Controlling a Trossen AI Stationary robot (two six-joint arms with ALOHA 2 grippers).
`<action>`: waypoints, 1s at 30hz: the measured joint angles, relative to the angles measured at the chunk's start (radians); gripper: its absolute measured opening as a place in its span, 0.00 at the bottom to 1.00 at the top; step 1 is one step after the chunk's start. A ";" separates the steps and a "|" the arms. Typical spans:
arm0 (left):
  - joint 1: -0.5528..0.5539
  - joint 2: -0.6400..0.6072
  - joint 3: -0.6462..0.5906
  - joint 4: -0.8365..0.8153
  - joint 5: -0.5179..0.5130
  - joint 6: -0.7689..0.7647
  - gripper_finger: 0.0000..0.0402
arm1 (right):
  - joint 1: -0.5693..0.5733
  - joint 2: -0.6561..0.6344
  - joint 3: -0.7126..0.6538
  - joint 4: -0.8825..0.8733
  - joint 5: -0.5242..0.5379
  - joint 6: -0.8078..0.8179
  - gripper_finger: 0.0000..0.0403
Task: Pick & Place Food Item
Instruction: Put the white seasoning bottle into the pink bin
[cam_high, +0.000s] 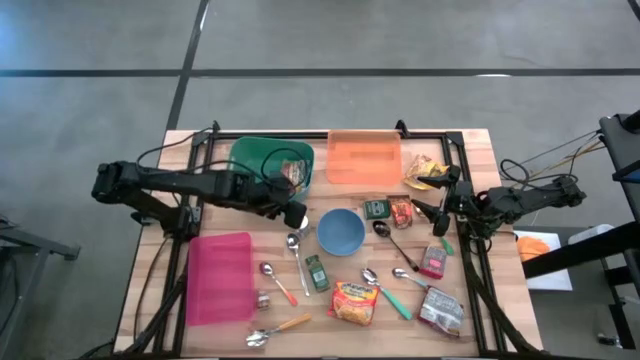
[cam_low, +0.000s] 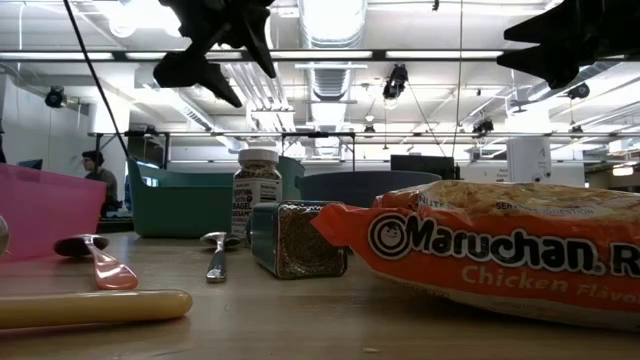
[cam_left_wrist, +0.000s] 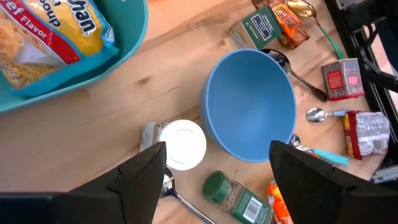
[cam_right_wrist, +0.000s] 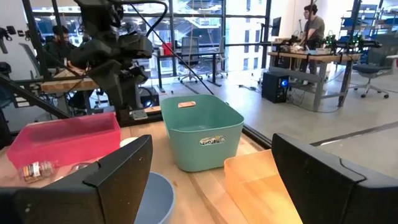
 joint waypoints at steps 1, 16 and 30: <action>0.000 0.002 0.000 -0.001 0.000 -0.003 0.71 | 0.000 0.000 0.000 0.000 0.000 0.001 0.81; 0.002 0.217 0.232 -0.241 0.042 0.102 0.71 | 0.000 0.010 -0.001 -0.001 -0.008 0.093 0.81; 0.014 0.366 0.344 -0.345 0.046 0.262 0.71 | 0.000 0.015 -0.001 0.000 -0.008 0.133 0.81</action>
